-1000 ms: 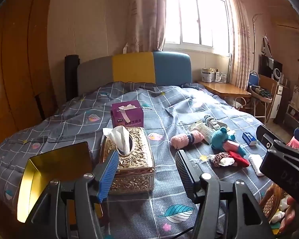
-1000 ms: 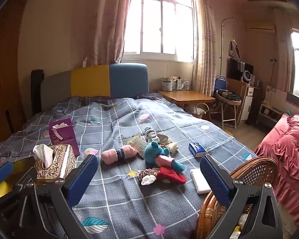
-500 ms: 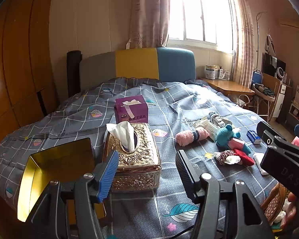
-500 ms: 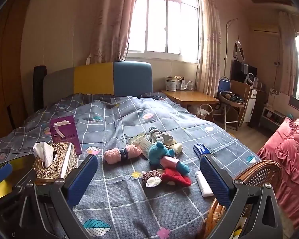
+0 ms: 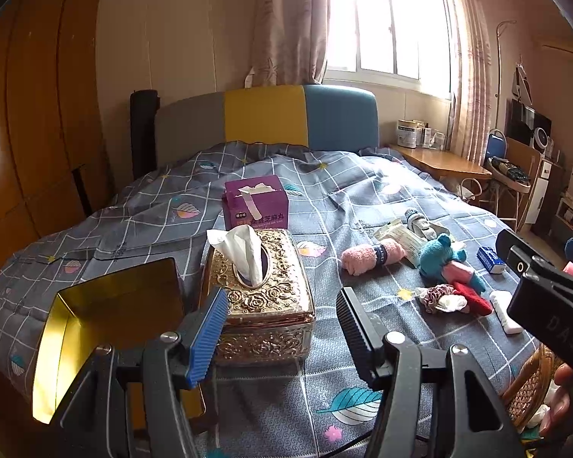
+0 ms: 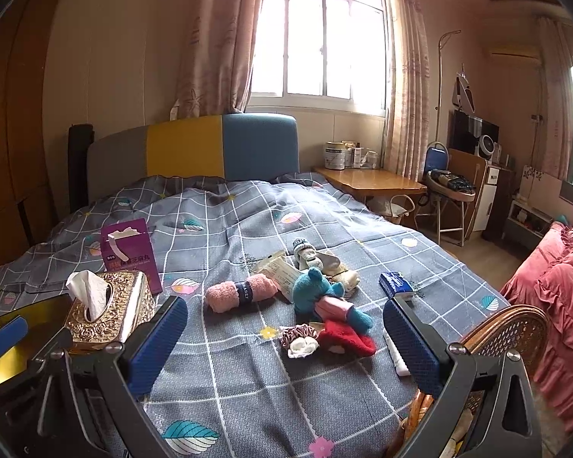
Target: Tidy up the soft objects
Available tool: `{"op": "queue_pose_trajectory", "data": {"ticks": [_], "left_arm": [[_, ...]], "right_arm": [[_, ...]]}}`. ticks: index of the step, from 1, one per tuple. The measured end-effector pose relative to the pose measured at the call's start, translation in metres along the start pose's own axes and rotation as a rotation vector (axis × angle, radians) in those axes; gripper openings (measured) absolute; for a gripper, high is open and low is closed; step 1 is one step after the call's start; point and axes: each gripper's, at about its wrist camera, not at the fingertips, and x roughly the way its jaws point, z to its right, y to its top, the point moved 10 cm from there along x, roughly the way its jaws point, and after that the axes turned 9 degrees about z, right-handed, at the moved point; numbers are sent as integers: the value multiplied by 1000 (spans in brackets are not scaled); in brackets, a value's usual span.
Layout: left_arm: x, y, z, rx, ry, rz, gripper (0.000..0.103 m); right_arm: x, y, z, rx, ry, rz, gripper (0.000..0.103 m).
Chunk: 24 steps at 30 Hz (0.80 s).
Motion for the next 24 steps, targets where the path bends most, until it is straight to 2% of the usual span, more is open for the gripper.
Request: {"op": "queue_pose_trajectory", "data": {"ticks": [24], "left_arm": [[1,-2,4,14,-8,-12,60]], "right_arm": [[2,-1,5,5,-2,-10,103]]}}
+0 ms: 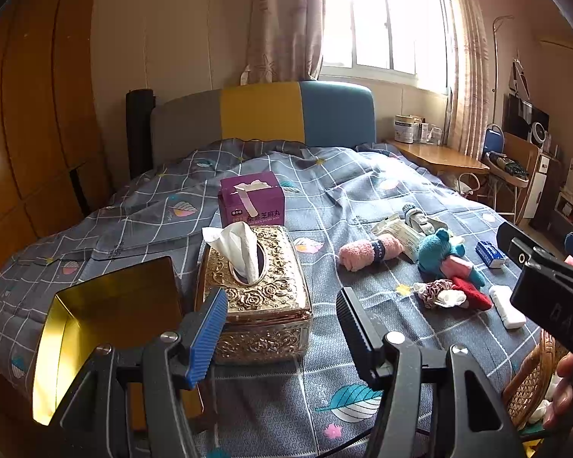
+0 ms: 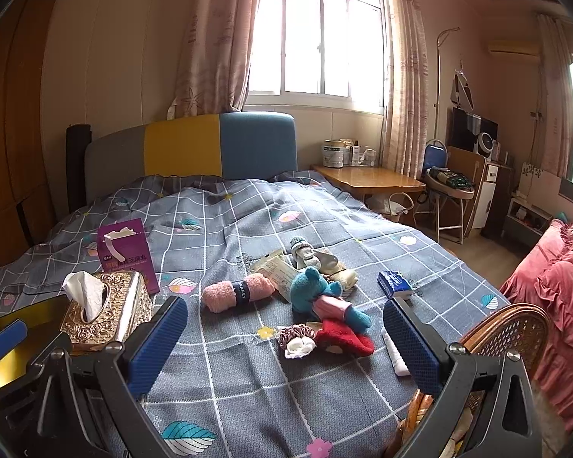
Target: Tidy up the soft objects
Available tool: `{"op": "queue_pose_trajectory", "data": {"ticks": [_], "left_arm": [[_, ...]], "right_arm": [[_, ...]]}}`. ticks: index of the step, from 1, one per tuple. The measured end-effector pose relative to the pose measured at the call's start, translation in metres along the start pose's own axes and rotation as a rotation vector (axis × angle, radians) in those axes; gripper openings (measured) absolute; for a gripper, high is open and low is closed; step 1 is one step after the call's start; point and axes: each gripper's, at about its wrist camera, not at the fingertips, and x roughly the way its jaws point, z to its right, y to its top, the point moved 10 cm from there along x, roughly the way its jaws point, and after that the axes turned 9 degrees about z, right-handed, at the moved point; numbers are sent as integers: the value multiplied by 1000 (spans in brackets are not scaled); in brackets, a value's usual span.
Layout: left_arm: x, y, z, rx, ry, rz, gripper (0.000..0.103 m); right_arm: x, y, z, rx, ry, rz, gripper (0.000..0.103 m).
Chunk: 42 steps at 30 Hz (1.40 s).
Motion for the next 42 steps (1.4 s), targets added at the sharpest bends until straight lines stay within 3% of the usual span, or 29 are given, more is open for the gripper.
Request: {"op": "queue_pose_trajectory", "data": {"ticks": [16,22,28,33,37,42], "left_arm": [[6,-6,12,30,-23,-29,60],[15,-10,24,43,-70,-62,60],[27,-11,58,48,-267,-116,64],[47,-18,107,82,-431,-225,64],[76,-37,142,87,-491,-347,64],[102,-63,170,86,-530,-438,64]], "right_arm": [[7,-2,13,21,-18,-13,103],[19,-4,36,61,-42,-38,103],[39,-12,80,146,-83,-99,103],[60,-30,126,283,-87,-207,103],[64,-38,173,385,-151,-231,103],[63,-41,204,431,-205,-234,103]]}}
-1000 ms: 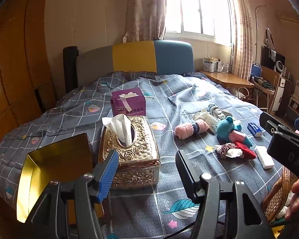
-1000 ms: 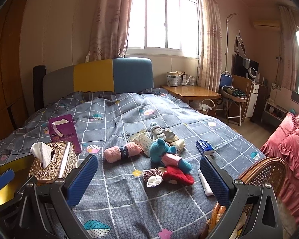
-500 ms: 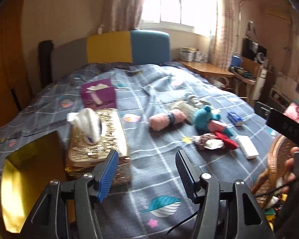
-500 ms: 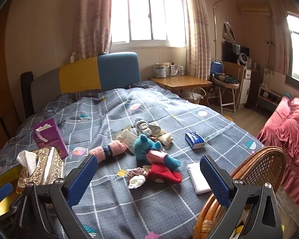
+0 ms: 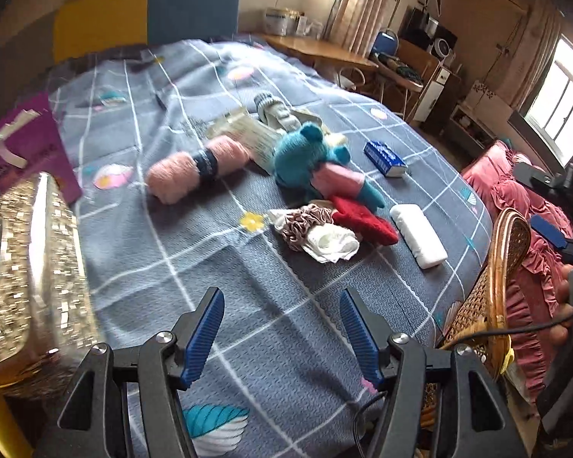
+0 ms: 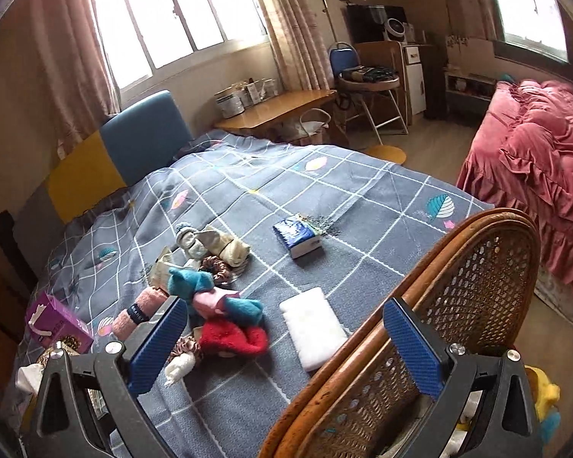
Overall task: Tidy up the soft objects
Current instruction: 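Grasp the brown scrunchie with white cloth with left gripper while right gripper grasps white sponge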
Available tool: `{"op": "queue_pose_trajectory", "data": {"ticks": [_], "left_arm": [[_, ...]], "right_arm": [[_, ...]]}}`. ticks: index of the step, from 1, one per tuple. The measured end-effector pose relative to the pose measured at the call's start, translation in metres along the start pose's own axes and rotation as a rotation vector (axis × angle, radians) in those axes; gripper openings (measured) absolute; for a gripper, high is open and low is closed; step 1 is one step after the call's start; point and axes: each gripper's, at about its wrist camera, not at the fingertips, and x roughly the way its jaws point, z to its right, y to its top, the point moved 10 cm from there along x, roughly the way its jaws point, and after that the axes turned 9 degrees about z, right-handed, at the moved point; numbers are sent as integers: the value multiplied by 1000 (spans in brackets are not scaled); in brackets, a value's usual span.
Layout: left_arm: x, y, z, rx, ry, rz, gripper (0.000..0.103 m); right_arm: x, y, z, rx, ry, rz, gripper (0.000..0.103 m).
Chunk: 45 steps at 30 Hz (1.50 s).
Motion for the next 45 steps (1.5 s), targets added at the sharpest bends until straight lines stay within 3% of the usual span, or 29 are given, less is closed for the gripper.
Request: {"op": "queue_pose_trajectory", "data": {"ticks": [13,17,18,19,21,24,26,30,32,36,41,42,44,45], "left_arm": [[78,36,27,-93,-116,-106,64],[112,35,27,-69,-84,-153,63],[118,30,25,-68,-82,-175,61],[122,26,20,-64,-77,-188,47],[122,16,14,-55,-95,-196,40],[105,11,9,-51,-133,-158,37],[91,9,5,-48,-152,-129,37],[70,-4,-7,-9,-112,-97,37],[65,-13,-12,20,-84,-98,37],[65,-27,-19,22,-58,-99,37],[62,-26,-15,40,-51,-89,37],[60,-23,-13,47,-58,-83,37],[52,-9,-10,62,-57,-56,36],[48,0,-9,64,-59,-41,36]], "right_arm": [[31,-3,18,6,8,-97,103],[38,-6,19,-26,7,-127,103],[40,-6,18,-41,12,-136,103],[43,-7,16,-62,15,-147,103],[50,-8,10,-108,26,-179,103],[66,-15,-1,-183,63,-283,95],[80,-21,-9,-268,69,-357,75],[110,-49,-20,-490,54,-555,74],[126,-64,-13,-542,16,-650,76],[150,-89,-4,-551,-18,-800,79],[164,-106,5,-542,-61,-883,79],[166,-112,5,-554,-63,-913,78],[169,-118,6,-584,-71,-931,59],[169,-118,5,-602,-69,-922,58]]}}
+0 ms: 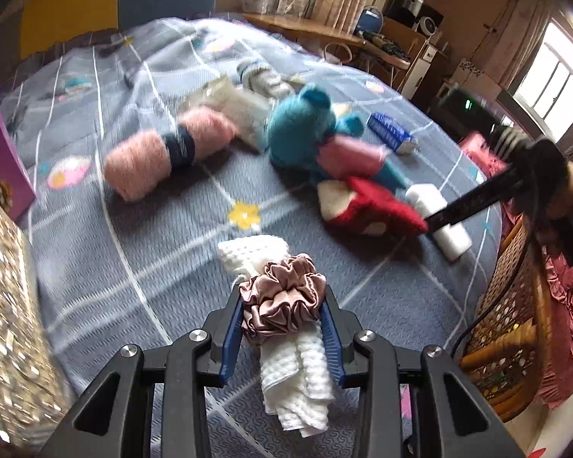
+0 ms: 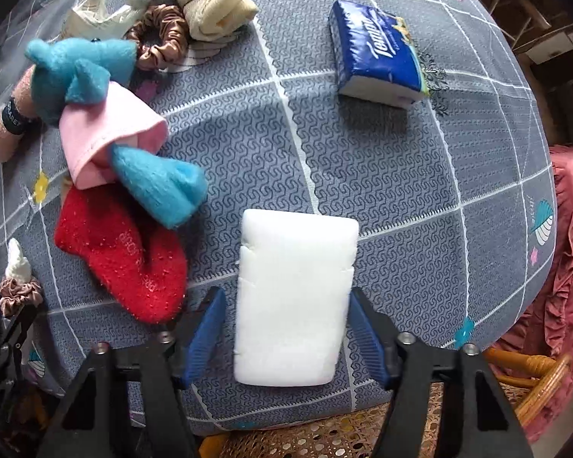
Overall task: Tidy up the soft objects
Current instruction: 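Grasp the brown scrunchie with white cloth with left gripper while right gripper grasps white sponge, then carry the scrunchie into the gold tray and open the left gripper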
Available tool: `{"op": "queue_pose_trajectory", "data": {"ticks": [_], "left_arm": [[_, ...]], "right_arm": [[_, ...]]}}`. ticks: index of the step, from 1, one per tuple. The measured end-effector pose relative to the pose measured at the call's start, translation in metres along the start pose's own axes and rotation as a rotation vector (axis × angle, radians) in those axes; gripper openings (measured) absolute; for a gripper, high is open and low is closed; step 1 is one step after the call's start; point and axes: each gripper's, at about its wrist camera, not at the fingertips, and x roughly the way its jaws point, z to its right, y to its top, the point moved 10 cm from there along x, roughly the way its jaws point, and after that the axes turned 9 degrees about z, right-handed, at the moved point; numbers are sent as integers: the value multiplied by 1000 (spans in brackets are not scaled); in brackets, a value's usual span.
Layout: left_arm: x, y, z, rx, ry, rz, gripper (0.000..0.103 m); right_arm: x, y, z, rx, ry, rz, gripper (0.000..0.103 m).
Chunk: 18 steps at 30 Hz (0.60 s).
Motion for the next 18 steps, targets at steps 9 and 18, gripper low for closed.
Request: {"op": "queue_pose_trajectory", "data": {"ticks": [9,18], "left_arm": [[-79,142,-71,-109,95,240,37],[-215,149,-272,-368,470,447,37]], "right_arm": [[-16,5,2,3,-4,118,56],[-54,16,13,16,-13,250,56]]}}
